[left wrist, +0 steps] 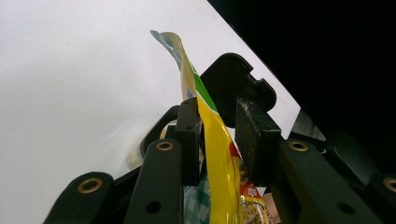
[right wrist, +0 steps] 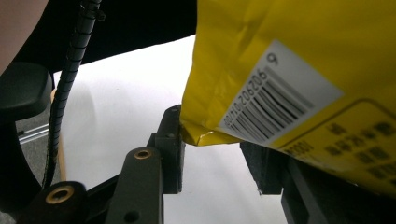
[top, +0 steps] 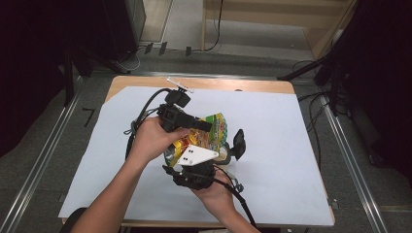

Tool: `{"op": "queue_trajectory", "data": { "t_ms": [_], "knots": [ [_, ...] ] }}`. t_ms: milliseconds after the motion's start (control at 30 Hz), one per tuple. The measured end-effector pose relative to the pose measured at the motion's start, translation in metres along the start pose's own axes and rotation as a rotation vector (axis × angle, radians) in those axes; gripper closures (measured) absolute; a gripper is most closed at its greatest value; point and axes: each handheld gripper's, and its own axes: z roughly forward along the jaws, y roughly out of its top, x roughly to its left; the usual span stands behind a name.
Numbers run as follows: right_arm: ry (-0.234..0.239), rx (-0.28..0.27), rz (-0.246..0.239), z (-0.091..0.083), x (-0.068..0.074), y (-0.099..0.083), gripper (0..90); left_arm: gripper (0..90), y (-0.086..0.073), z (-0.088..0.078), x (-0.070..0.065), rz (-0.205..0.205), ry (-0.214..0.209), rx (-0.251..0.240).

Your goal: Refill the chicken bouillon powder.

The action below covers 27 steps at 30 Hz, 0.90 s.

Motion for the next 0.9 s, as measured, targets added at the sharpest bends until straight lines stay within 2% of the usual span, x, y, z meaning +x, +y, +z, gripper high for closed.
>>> {"op": "queue_trajectory", "data": {
  "t_ms": [900],
  "knots": [
    [0.023, -0.010, -0.013, 0.0026, 0.0026, 0.0036, 62.3, 71.7, -0.0039, -0.0086, -0.0007, -0.004, 0.026, -0.010]
  ]
}}
